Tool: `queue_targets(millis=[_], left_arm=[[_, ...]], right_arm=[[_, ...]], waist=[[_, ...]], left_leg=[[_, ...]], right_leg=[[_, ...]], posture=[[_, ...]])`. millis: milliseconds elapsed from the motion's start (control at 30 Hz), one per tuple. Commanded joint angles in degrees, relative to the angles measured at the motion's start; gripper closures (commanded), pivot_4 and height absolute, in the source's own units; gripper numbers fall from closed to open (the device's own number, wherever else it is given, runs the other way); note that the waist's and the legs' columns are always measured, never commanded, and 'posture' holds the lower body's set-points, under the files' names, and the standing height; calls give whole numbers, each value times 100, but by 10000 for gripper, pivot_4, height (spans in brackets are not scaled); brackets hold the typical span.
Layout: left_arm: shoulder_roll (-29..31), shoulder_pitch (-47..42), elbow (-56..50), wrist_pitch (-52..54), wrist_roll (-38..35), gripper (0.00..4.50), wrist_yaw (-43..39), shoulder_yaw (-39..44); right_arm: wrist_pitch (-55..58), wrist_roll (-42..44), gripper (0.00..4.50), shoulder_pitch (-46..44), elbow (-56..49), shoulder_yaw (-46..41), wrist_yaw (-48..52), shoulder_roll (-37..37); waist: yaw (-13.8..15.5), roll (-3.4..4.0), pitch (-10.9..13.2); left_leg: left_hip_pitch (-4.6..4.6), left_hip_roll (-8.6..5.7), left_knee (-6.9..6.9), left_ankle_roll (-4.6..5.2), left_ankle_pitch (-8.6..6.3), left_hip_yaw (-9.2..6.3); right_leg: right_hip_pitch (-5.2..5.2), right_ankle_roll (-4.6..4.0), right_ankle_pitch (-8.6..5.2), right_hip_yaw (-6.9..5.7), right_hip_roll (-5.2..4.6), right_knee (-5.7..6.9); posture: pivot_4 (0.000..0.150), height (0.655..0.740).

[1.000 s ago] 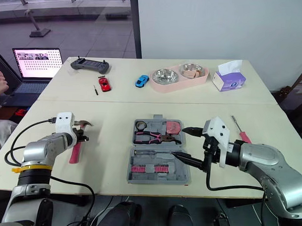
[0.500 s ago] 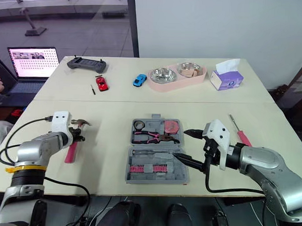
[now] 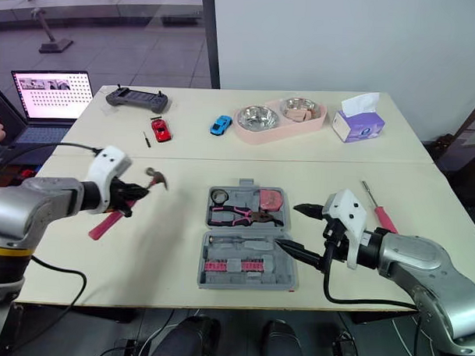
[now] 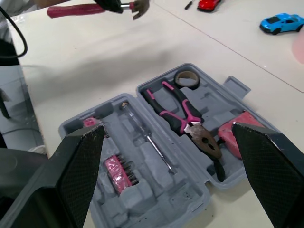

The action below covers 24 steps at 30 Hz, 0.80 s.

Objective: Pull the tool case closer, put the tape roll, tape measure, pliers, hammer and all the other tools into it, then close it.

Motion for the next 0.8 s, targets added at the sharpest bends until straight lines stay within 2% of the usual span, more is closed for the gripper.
queue_targets(millis=[33,233,367,600,800], left_arm=[[143,-591,-449,89,-284,44609,-754,-678],[-41,-1383,-516,53,-77,44609,-1243,-1886],[-287,-1825,-537,234,191,44609,-1231,-2750],[-1237,-2667,-393,90,818,44609,-1113,-4096],[-2021,-2704,-193,20,1221,44609,-764,-4544]], right_arm=[[-126,-38,0,188,-256,-292,-107,65],[-150,-97,0,529,-349,-607,-308,154],[-175,-132,0,703,-327,-855,-352,172],[-172,-196,0,827,-298,-1065,-318,115],[-123,-208,0,850,-348,-1092,-306,112]], waist=[[-16,1,0],[-55,4,3],[-23,3,4],[-15,-4,8],[-20,0,7]], left_leg=[[0,-1,0,2,-1,1],[4,7,-5,6,-3,6],[4,5,5,6,-1,7],[2,1,9,9,-1,6],[8,10,6,10,-1,6]], right_leg=[[0,0,0,0,1,0],[-3,-1,-1,9,3,2],[6,-1,0,9,12,0],[7,1,0,9,12,-1],[6,0,-1,9,19,6]], posture=[[1500,7400],[1500,7400],[1500,7400],[1500,7400],[1500,7400]])
